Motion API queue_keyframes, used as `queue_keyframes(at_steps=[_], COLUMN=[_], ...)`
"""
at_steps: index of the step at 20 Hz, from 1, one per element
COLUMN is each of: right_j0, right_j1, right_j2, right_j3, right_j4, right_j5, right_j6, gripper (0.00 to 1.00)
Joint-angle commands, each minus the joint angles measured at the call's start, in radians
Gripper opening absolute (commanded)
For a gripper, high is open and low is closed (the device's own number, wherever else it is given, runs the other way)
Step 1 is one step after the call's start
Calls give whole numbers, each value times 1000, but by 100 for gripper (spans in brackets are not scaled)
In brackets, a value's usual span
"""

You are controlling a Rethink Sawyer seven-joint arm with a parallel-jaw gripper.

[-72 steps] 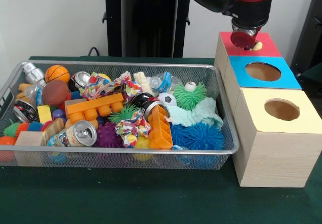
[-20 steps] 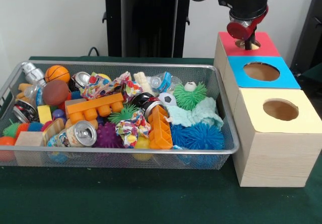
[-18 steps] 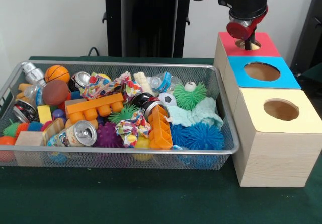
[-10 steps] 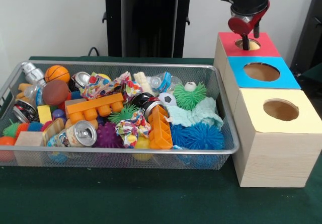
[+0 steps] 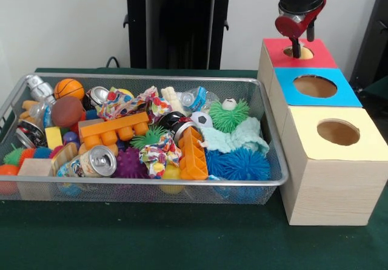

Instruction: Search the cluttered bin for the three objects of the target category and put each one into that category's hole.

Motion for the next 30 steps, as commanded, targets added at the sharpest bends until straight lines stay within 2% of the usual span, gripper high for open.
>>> queue_keyframes(at_steps=[1, 11, 19, 30], right_j0=[-43, -44, -51, -63], right_j1=[-41, -45, -64, -130], right_j2=[-22, -26, -19, -8], right_j3=[-78, -83, -82, -66], right_j4=[19, 13, -18, -91], right_j5=[-15, -21, -100, -280], right_j6=[40, 38, 52, 69], gripper=[100, 100, 100, 100])
